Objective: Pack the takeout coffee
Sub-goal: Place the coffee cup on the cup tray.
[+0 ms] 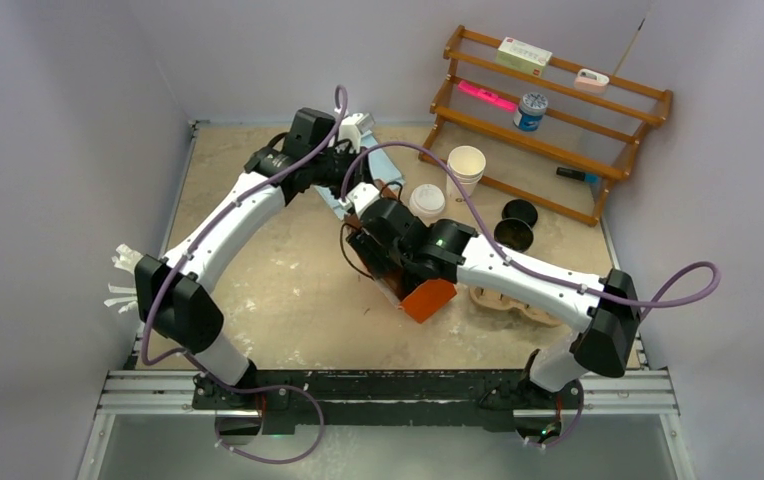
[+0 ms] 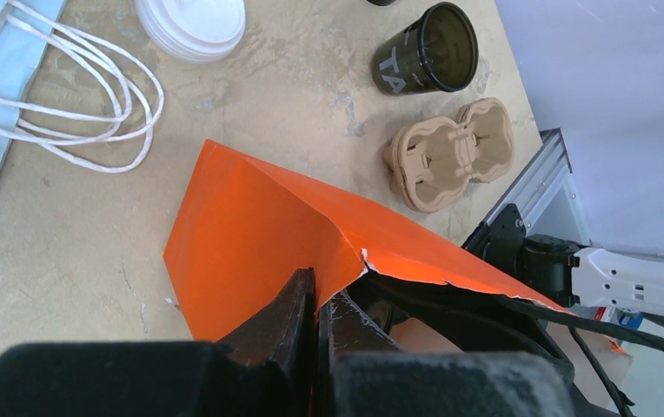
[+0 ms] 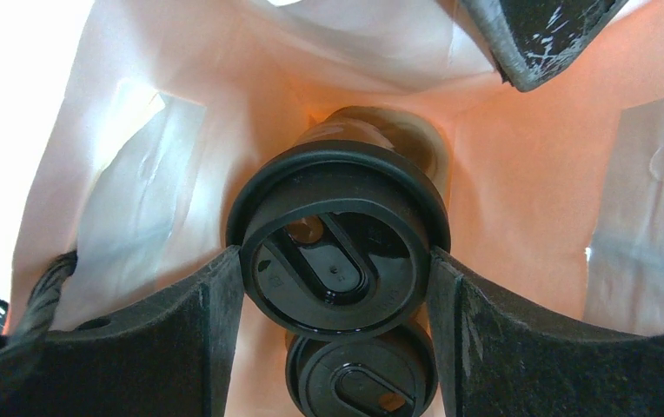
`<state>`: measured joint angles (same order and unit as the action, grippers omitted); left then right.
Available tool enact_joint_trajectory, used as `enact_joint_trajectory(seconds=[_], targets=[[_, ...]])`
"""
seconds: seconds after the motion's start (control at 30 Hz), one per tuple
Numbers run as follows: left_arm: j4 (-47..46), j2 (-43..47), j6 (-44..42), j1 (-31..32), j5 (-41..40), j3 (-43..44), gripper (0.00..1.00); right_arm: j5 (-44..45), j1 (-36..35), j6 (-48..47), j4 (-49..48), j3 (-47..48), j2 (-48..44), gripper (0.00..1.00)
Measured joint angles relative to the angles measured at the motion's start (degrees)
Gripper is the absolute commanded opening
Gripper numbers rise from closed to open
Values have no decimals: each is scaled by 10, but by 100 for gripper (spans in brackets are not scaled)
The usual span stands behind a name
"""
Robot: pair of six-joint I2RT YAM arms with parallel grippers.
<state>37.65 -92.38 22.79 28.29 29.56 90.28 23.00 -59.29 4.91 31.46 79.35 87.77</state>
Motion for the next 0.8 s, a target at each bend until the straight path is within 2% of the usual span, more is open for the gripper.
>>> enact_joint_trajectory(seconds=[0.43,0.6,0.8], targets=[[111,-37,18,3,-67,72,0,-33,27,-20,-11,3,-46,7],[144,-34,49,-2,-98,80,6,-34,27,-23,4,30,-58,8],[193,4,113,-2,-141,64,10,-35,27,-16,66,78,-64,7]])
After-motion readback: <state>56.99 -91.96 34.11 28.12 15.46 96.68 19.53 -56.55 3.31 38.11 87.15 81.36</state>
